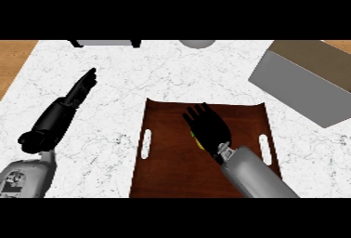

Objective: Pick the lemon from the tray and place it in the cardboard box

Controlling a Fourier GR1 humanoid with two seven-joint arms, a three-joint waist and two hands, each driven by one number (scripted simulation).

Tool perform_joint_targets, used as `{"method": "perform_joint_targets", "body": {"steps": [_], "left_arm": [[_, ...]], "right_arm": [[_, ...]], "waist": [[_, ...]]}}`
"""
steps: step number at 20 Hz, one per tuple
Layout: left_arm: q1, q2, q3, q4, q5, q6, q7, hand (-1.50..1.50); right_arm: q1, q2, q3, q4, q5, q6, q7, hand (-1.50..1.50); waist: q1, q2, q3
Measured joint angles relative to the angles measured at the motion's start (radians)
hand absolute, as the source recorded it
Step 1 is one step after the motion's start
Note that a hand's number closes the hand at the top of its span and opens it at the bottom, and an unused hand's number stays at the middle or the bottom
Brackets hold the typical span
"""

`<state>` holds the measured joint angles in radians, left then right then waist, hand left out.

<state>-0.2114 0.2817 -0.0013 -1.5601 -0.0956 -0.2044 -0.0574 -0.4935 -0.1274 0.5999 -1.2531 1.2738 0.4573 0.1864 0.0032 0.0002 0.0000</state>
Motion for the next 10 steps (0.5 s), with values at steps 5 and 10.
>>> {"method": "perform_joint_targets", "body": {"steps": [5, 10], "left_arm": [[-0.015, -0.015, 0.006, 0.040, -0.025, -0.003, -0.027, 0.00], [-0.005, -0.020, 0.010, 0.027, -0.025, -0.016, -0.024, 0.00]], "right_arm": [[-0.001, 0.001, -0.001, 0.036, 0.034, -0.027, -0.086, 1.50], [-0.035, 0.011, -0.006, 0.095, 0.066, -0.134, -0.179, 1.50]], "waist": [[-0.001, -0.001, -0.001], [0.002, -0.001, -0.002]]}}
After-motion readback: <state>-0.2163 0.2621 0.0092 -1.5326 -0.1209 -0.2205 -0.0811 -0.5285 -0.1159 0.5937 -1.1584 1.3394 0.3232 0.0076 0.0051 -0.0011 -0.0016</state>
